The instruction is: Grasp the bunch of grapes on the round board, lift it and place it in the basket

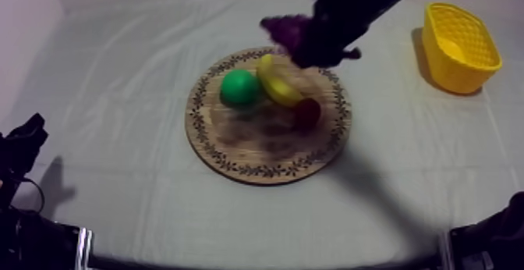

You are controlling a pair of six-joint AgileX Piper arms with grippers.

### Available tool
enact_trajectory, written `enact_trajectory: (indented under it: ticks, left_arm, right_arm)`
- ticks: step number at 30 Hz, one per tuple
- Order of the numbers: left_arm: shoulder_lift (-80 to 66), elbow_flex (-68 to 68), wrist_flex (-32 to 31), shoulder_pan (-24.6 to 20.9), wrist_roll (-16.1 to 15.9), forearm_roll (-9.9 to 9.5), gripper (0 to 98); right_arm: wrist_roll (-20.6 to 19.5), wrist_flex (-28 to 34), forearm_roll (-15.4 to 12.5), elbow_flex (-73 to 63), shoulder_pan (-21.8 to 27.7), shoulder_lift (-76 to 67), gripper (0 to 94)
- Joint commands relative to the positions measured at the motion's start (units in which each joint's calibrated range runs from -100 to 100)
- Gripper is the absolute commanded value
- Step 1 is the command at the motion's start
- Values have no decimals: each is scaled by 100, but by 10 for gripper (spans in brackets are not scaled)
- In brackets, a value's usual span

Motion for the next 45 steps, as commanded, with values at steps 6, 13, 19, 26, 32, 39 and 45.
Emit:
enact_trajectory:
  ticks: [6,13,19,26,32,39,45]
  left_arm:
    - [5,0,-1,-3,1,1,1]
    - [5,0,-1,-3,1,1,1]
    - [5,0,-1,-3,1,1,1]
    - [5,0,-1,-3,1,1,1]
    - [5,0,-1,-3,1,1,1]
    - [5,0,-1,-3,1,1,1]
    - [5,0,-1,-3,1,1,1]
  right_arm:
    - [-147,3,-44,190,913,-1124,364]
    - [-236,-242,-31,87,1753,-992,356]
    - [-340,-609,67,-207,2328,-402,365]
    - [-442,-714,161,-984,2814,706,359]
    - [-648,-716,320,-1698,3089,1675,357]
    - [-966,-772,602,-2140,3263,2338,363]
    - [-1150,-853,715,-2218,3360,2466,536]
